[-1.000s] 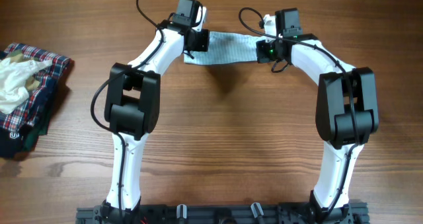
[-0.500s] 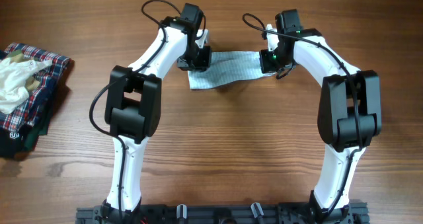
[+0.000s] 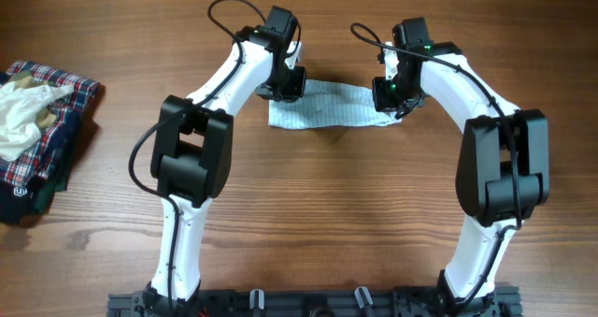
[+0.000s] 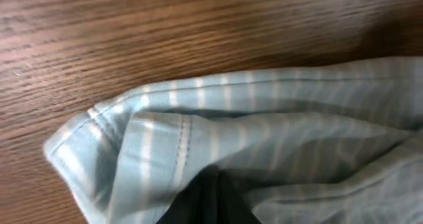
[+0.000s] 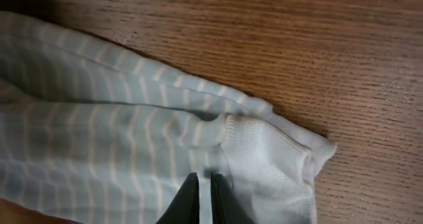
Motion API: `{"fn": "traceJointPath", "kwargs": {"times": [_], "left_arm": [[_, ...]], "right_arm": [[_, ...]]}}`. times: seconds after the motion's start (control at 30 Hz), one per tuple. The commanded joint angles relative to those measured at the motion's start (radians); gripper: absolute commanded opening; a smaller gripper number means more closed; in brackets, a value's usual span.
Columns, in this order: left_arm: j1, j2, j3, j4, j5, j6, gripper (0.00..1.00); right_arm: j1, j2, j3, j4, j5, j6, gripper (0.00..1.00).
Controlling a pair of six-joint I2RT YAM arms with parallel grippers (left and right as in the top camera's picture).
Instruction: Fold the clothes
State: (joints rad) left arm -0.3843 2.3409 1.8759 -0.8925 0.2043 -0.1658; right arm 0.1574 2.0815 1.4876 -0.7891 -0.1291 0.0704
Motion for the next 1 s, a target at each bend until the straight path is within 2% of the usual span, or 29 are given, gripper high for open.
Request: {"fn": "traceJointPath", "kwargs": {"times": [0.0,0.1,0.17,0.2,0.23,0.37,0.43,0.7,0.9,0.97], "left_arm": [[0.001,-0.117,-0.007,0.021,-0.019,0.001,0.33],[0.001,-0.190,-0.007,0.021,-0.019,0.001,0.44],[0.011,-0.235,-0.007,0.005,-0.021,0.001,0.60],[0.020,-0.240,-0.007,-0.010,-0.027,0.000,0.64],[0.035,-0.239,-0.008,-0.026,-0.028,0.000,0.68],[0.124,-0.233,-0.008,-0.066,-0.042,-0.068,0.73],[0.169,-0.232,-0.008,-0.067,-0.042,-0.078,0.74],[0.204,-0.231,-0.008,-0.070,-0.042,-0.078,0.75],[0.204,-0.231,-0.008,-0.070,-0.042,-0.078,0.75],[0.204,-0.231,-0.008,-0.071,-0.042,-0.078,0.75]], "right_arm": [[0.000,-0.092,0.006,0.011,0.017,-0.003,0.11],[0.000,-0.172,0.006,-0.003,0.018,0.004,0.22],[-0.013,-0.226,0.006,-0.042,0.018,0.047,0.38],[-0.023,-0.233,0.006,-0.063,0.018,0.064,0.47],[-0.034,-0.232,0.005,-0.083,0.018,0.064,0.49],[-0.081,-0.228,-0.031,-0.085,0.018,0.068,0.60],[-0.084,-0.222,-0.077,-0.024,0.018,0.068,0.65],[-0.082,-0.220,-0.388,0.371,-0.026,0.062,0.68],[-0.019,-0.174,-0.415,0.468,-0.021,0.064,0.67],[0.010,-0.142,-0.415,0.465,0.102,0.122,0.67]]}}
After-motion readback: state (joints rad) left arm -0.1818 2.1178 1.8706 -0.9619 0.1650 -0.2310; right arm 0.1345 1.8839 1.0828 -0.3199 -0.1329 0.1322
